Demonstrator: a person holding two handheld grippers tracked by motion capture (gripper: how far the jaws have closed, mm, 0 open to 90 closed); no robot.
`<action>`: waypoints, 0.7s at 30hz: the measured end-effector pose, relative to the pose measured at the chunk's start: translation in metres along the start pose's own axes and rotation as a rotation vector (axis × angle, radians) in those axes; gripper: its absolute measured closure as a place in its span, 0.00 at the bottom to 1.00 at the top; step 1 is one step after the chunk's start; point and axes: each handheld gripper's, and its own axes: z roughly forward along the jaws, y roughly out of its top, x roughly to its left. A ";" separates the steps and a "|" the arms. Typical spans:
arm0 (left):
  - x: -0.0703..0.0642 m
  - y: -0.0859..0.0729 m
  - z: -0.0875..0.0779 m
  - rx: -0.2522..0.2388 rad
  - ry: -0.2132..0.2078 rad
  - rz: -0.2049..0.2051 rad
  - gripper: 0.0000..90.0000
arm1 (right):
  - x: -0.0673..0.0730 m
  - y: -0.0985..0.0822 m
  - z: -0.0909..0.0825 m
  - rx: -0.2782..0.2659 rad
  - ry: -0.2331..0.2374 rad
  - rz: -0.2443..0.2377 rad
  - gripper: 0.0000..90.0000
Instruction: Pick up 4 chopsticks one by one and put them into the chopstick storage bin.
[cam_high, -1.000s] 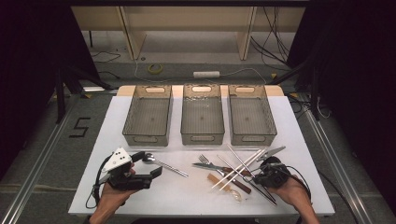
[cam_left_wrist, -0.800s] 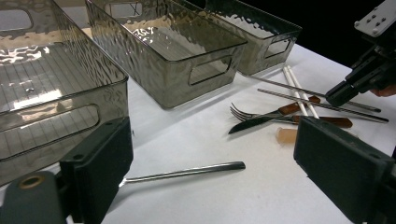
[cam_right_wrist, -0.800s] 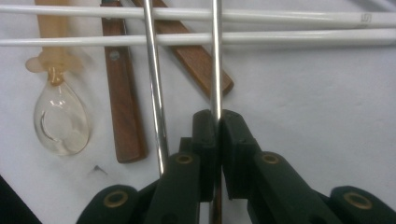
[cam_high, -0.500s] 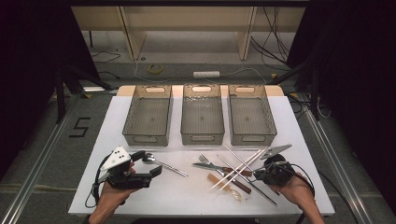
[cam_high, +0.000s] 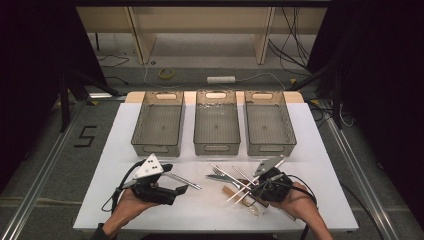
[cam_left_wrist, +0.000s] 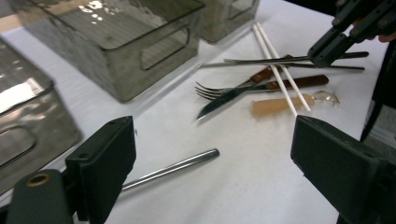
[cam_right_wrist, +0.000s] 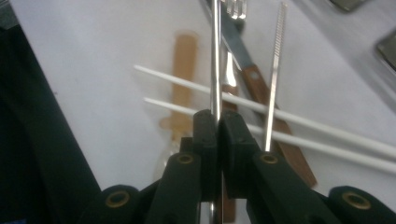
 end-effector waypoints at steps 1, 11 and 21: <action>-0.001 0.001 0.003 0.011 -0.002 0.014 0.16 | 0.002 0.003 0.002 0.002 0.005 -0.017 0.95; -0.016 0.016 0.026 0.133 -0.029 0.151 0.17 | 0.023 0.019 0.014 0.034 0.044 -0.113 0.95; -0.023 0.022 0.041 0.219 -0.071 0.233 0.21 | 0.037 0.028 0.017 0.043 0.065 -0.170 0.95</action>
